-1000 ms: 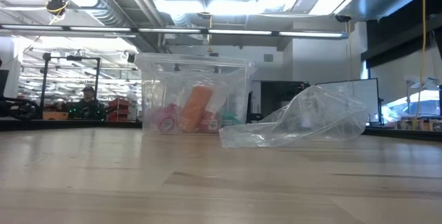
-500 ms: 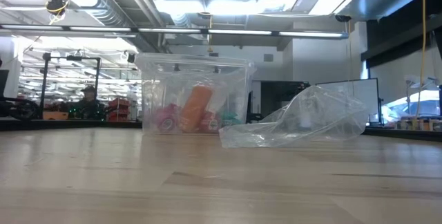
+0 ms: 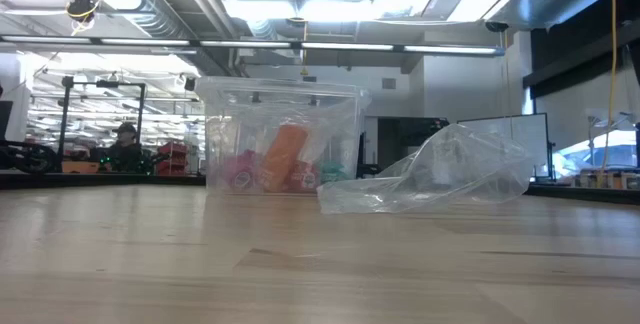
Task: Roll bandage
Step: Roll the brown bandage
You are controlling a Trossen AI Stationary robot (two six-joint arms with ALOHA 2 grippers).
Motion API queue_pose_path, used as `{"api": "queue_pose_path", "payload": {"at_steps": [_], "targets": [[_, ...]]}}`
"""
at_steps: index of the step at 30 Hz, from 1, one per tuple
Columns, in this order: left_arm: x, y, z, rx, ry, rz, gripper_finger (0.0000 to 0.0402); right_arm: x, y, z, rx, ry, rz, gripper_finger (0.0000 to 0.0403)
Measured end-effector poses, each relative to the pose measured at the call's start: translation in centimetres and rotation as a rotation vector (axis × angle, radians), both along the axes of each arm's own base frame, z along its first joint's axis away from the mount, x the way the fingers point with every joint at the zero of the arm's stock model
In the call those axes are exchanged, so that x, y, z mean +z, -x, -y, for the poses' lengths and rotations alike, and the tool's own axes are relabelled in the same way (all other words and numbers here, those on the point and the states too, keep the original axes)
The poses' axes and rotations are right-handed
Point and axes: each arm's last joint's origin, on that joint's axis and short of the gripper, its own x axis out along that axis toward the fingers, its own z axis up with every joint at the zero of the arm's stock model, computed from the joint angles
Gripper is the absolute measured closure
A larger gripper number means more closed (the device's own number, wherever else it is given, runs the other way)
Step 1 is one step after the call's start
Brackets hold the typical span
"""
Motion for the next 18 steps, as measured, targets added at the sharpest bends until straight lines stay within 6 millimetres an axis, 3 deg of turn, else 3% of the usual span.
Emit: {"api": "queue_pose_path", "payload": {"at_steps": [18], "targets": [[-1.1,-0.3,-0.5,0.048,0.07,-0.101,0.0402,1.0,0.2,0.0,-0.007,0.147,0.084,0.0394]]}}
